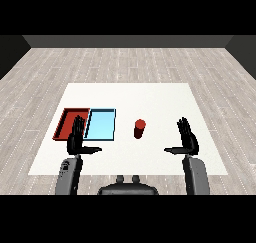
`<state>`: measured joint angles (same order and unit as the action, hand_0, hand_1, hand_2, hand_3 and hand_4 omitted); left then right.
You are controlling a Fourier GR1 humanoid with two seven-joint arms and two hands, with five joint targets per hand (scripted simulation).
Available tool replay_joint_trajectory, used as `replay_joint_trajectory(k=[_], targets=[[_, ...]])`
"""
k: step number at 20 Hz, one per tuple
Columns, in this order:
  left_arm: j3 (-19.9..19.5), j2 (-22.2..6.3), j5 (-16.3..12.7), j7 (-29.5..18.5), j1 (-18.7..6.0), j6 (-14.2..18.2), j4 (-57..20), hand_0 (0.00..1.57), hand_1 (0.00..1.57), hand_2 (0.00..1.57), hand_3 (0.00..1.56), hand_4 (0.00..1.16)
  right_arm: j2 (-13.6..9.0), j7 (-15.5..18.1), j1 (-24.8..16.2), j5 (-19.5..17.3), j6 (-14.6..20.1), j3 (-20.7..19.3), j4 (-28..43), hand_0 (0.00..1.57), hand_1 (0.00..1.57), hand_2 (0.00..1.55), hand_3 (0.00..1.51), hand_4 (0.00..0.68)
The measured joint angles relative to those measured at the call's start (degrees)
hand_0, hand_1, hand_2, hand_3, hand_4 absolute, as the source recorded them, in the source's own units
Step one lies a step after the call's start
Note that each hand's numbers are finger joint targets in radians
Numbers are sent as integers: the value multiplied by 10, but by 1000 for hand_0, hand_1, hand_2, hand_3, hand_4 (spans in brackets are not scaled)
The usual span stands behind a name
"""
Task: Pick the red can and put it in the red box
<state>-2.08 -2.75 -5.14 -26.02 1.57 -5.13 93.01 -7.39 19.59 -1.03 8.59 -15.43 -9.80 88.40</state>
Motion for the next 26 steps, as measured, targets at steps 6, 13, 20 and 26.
replay_joint_trajectory(k=[6, 13, 20, 26], targets=[[-11, -2, -8, -1, -5, -2, -2, 0, 0, 0, 0, 0, 11, -23, 28, -17, 17, 17, -10, 0, 0, 0, 0, 0], [-14, 1, -13, -1, -12, -3, -7, 0, 0, 0, 0, 0, 31, -39, 83, -21, 42, 29, -64, 0, 0, 0, 0, 0], [-16, 1, -11, -9, 0, -3, -3, 0, 0, 0, 0, 0, 45, -25, 126, 3, 35, 24, -149, 0, 0, 0, 0, 0], [-12, 7, -7, 11, -12, 11, 6, 0, 0, 0, 0, 0, 61, 4, 138, 2, 51, 44, -198, 0, 0, 0, 0, 0]])
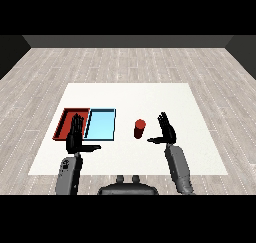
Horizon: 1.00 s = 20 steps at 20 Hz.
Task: Pick the red can and put it in the red box
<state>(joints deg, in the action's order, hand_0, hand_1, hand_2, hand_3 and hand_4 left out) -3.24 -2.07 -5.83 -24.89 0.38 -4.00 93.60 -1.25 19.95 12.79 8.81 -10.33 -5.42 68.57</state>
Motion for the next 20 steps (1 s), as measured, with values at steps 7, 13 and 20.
replay_joint_trajectory(k=[7, 13, 20], targets=[[5, 2, 1, 2, 11, -2, 11, 0, 0, 0, 0, 0, 10, 23, 6, 23, 28, 39, -36, 0, 0, 0, 0, 0], [1, 1, -3, -9, 11, -10, 1, 0, 0, 0, 0, 0, 11, 37, 25, 50, 46, 66, -71, 0, 0, 0, 0, 0], [-2, -1, -6, -6, -5, -8, -7, 0, 0, 0, 0, 0, 12, 59, 70, 76, 51, 76, -137, 0, 0, 0, 0, 0]])
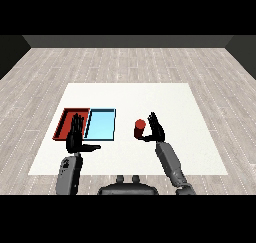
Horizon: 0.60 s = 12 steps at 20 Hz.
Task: Pick the red can and put it in the red box
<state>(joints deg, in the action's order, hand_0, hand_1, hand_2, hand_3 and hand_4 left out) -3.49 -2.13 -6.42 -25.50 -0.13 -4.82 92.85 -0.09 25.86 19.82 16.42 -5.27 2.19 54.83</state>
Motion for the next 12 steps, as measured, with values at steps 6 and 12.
replay_joint_trajectory(k=[6, 12], targets=[[-8, -9, -15, 8, 4, -14, 15, 0, 0, 0, 0, 0, 1, 6, 18, 29, 34, 38, -21, 0, 0, 0, 0, 0], [6, 5, 1, -20, 11, -9, -5, 0, 0, 0, 0, 0, -1, 7, 25, 34, 43, 41, -40, 0, 0, 0, 0, 0]])
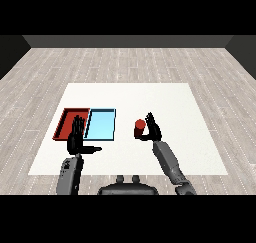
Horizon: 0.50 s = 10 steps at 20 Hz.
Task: Pick the red can and put it in the red box
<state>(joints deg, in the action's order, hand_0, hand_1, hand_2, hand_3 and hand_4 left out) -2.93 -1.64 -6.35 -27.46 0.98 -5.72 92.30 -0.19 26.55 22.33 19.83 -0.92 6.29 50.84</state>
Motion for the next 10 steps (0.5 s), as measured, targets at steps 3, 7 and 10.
replay_joint_trajectory(k=[3, 7, 10], targets=[[0, -2, -2, 6, 5, 0, 10, 0, 0, 0, 0, 0, 0, -3, 14, 2, 2, -4, -14, 0, 0, 0, 0, 0], [-5, -5, -5, 11, -6, -1, 4, 0, 0, 0, 0, 0, 1, -12, 27, 13, 16, 7, -19, 0, 0, 0, 0, 0], [-6, -7, -6, 14, -5, -1, 6, 0, 0, 0, 0, 0, 1, 2, 31, 15, 12, 7, -39, 0, 0, 0, 0, 0]])
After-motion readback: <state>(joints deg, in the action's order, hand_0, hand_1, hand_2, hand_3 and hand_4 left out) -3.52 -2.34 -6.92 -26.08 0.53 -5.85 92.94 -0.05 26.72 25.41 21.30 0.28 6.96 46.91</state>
